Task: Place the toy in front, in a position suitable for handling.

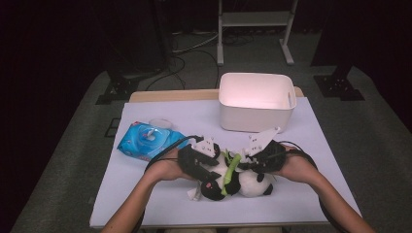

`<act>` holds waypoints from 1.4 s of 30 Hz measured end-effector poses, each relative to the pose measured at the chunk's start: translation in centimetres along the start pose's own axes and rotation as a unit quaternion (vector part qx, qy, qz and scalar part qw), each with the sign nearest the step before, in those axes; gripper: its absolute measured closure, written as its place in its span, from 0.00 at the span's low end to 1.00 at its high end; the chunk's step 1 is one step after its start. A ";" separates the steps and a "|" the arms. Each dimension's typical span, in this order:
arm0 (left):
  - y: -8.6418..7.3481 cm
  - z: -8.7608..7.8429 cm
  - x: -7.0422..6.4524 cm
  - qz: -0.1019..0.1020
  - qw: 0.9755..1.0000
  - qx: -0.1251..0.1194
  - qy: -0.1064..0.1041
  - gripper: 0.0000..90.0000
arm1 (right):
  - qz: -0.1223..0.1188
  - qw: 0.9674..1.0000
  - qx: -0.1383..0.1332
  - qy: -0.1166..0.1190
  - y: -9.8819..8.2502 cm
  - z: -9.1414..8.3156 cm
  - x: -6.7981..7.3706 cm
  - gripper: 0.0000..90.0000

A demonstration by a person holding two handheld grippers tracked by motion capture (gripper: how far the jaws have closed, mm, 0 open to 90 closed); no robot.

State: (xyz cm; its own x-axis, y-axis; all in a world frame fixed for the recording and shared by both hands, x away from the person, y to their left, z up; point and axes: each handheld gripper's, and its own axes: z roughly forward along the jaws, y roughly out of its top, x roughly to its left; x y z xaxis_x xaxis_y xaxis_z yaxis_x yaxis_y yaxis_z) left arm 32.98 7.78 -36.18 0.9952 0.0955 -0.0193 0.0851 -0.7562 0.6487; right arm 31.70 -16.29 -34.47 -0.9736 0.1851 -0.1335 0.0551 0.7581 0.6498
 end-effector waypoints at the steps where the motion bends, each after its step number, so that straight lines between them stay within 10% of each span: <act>1: 0.0 0.0 0.0 0.001 1.000 0.001 0.001 0.62 | -0.002 1.000 0.005 -0.006 -0.1 -0.1 0.1 0.91; 29: 0.1 0.0 0.2 -0.001 1.000 0.006 0.002 0.62 | 0.141 0.989 -0.022 -0.024 -10.1 -2.7 -2.0 0.95; 42: 0.3 0.1 -0.4 0.010 1.000 0.014 0.004 0.62 | 0.095 0.995 -0.033 -0.005 -5.5 -2.3 -3.1 0.95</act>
State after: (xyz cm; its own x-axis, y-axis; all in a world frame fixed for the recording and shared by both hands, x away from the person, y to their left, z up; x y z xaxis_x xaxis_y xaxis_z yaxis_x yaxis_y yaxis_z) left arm 32.61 7.43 -36.08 0.9964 0.0848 -0.0012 0.0668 -0.7753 0.6280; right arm 33.89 -22.43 -35.90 -0.9447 0.3276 -0.0118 0.2223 0.6666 0.7115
